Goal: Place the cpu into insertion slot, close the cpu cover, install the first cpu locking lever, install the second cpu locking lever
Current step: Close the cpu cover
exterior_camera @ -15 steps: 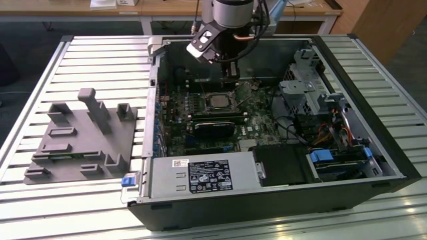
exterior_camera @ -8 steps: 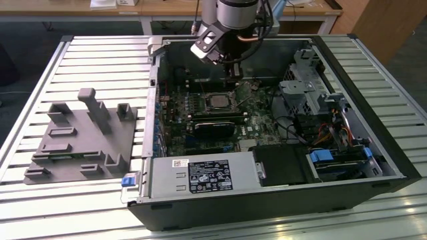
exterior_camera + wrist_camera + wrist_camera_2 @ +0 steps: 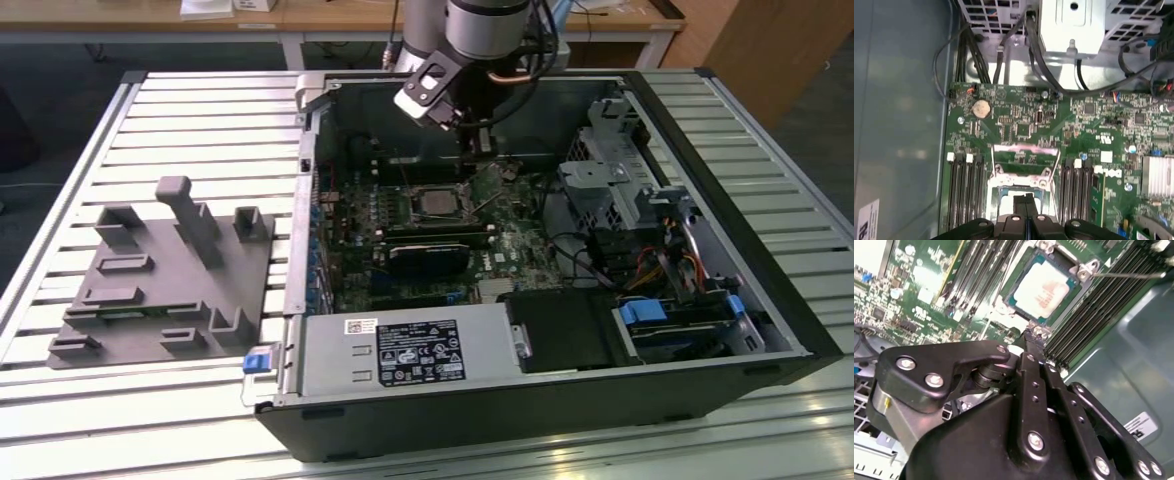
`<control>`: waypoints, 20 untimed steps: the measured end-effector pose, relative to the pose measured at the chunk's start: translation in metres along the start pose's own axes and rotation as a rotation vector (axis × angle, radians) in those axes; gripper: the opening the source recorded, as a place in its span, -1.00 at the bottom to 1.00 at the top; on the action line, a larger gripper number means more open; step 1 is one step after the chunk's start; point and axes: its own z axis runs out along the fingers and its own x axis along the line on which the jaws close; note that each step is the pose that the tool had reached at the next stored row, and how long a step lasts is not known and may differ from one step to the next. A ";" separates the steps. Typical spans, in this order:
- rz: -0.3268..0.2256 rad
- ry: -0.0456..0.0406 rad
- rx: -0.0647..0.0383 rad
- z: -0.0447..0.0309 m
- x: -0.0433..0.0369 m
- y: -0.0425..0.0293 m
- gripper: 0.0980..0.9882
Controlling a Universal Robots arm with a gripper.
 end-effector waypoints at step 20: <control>0.001 -0.0021 0.009 0.0003 -0.0010 0.0334 -0.98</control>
